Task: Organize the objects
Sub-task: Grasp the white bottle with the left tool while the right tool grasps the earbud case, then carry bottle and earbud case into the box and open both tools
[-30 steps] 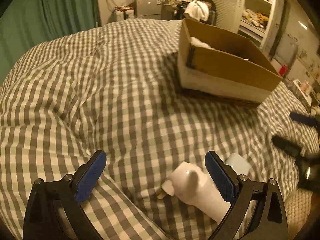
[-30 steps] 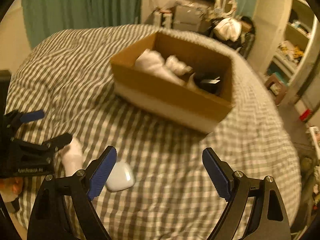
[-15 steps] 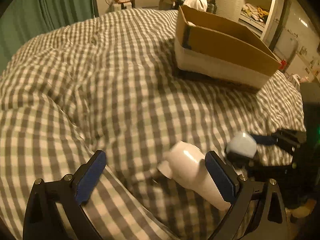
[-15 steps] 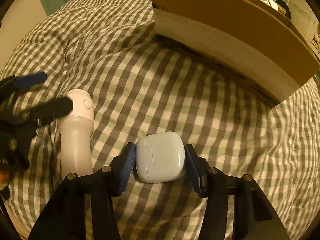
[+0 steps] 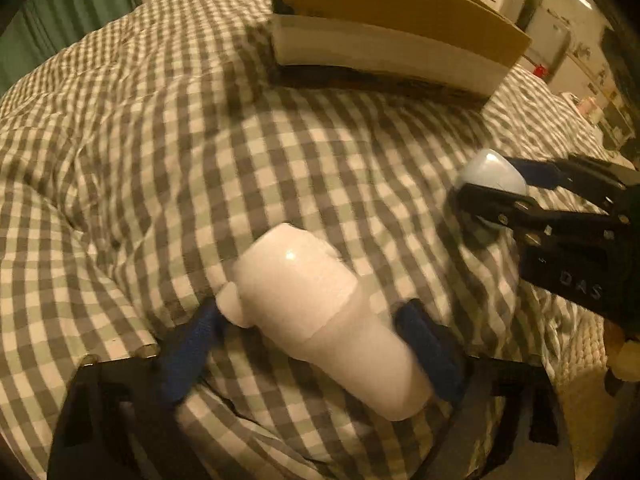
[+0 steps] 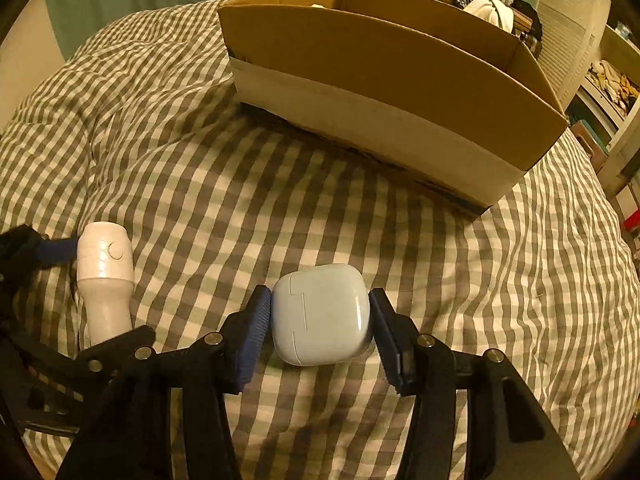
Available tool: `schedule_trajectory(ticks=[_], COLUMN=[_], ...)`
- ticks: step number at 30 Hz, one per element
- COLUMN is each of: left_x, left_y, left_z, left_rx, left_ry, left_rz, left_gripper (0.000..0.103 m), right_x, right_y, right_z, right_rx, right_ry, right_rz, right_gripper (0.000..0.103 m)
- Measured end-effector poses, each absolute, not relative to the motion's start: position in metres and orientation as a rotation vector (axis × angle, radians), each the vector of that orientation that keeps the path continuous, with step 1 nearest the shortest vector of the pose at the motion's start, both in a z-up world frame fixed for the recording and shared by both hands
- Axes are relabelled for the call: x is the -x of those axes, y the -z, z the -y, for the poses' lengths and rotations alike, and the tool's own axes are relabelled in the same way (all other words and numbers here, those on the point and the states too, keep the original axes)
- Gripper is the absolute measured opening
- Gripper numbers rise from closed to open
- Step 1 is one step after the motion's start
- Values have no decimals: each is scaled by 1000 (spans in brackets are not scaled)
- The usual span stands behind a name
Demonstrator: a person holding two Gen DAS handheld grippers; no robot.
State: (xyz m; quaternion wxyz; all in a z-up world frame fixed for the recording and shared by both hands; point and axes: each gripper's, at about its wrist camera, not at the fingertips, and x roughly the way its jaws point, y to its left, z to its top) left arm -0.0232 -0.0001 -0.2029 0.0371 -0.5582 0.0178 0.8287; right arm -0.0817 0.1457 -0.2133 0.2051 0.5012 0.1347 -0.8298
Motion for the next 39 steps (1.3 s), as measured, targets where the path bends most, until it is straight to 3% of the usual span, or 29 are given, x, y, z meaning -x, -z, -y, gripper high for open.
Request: schedule_trajectory(ticks=[10,16,27,39], left_x=[25,21,41,77], left_y=[190,179,155,109], left_z=[7,-3,7,11], left_rx=[1672,1617,1564,1433], left_ry=[-2561,-2593,-2656,-2768], left_rz=[14,-64,-40,-22], left_gripper=[70,69,69,69], right_x=[84,84,84,88], right_y=[203,196,184,131], right_z=[-151,-154,-146,-157], right_rx=[-1372,-1355,-1299,-1150], right_ry=[2347,2359,2421,2535], right_rz=[-333,-334,-340,-303], right_gripper=[50,50,50,50])
